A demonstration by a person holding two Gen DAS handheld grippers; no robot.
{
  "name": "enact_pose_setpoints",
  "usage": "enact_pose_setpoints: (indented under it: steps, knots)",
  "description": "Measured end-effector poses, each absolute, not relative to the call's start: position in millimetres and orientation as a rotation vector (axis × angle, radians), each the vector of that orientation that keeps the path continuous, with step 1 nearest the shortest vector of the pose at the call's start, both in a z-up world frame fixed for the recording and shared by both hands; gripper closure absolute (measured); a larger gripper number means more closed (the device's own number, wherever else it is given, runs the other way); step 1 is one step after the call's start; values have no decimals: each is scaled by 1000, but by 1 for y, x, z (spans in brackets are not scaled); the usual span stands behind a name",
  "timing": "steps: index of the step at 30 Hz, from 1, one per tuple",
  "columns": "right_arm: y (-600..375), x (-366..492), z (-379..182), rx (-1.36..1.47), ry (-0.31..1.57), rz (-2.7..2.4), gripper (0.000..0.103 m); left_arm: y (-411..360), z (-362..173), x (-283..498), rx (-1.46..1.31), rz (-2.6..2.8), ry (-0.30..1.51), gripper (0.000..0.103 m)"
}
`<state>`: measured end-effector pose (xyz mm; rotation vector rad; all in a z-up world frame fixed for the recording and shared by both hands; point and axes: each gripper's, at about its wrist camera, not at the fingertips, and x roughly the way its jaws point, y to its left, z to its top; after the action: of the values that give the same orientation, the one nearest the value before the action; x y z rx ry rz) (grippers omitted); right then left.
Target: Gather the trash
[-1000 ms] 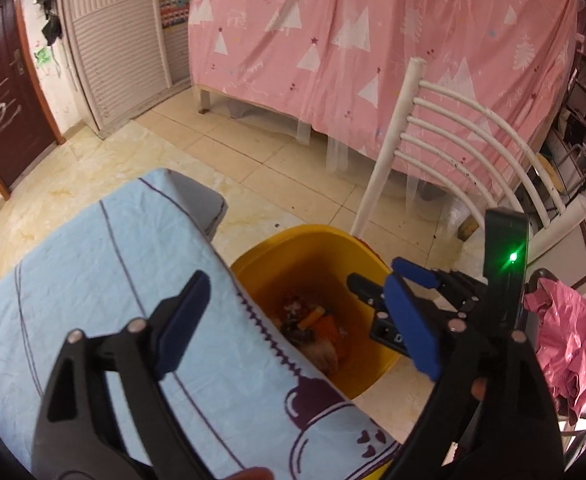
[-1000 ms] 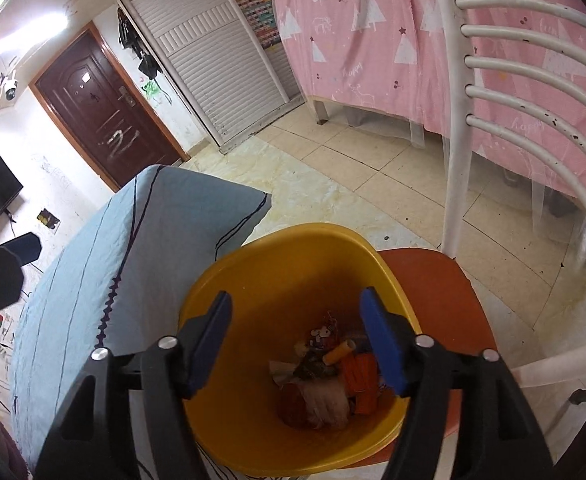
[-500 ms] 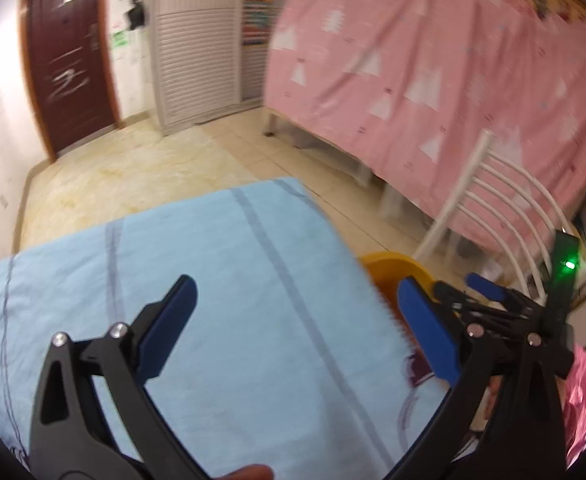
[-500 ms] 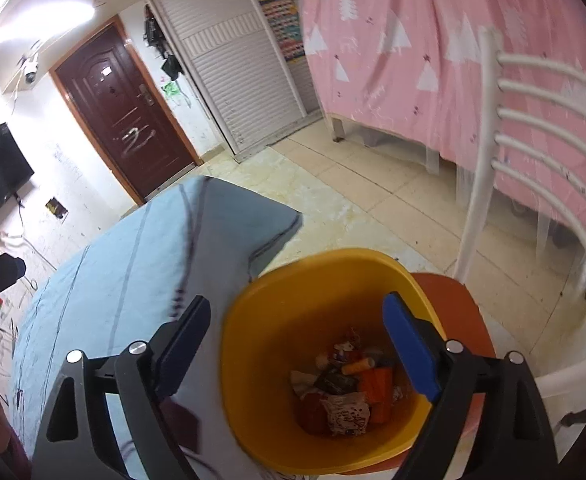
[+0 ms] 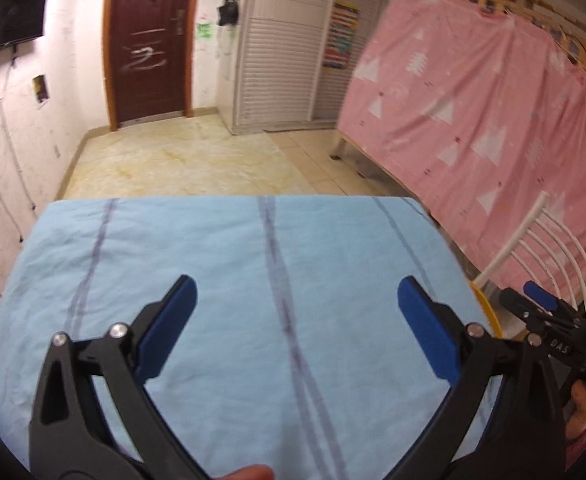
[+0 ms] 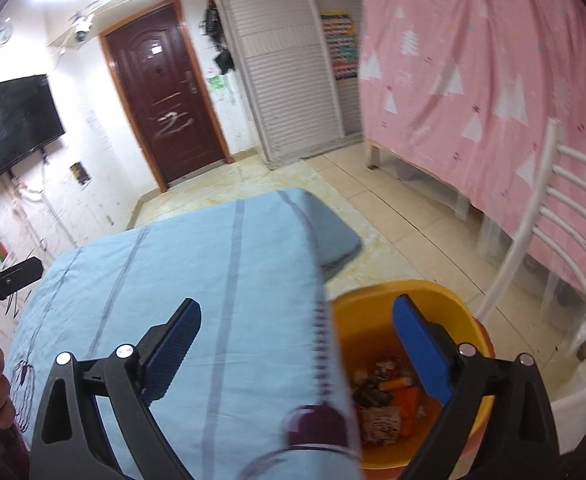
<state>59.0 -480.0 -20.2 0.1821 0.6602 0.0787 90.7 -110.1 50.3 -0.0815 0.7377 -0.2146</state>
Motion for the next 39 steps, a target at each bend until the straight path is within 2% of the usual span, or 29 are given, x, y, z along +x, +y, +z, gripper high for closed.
enact_pose_setpoints:
  steps: [20, 39]
  knots:
    - [-325, 34, -13, 117, 531, 394, 9, 13, 27, 29, -58, 2, 620, 6]
    - [-312, 35, -27, 72, 539, 383, 9, 36, 7, 32, -91, 22, 652, 6]
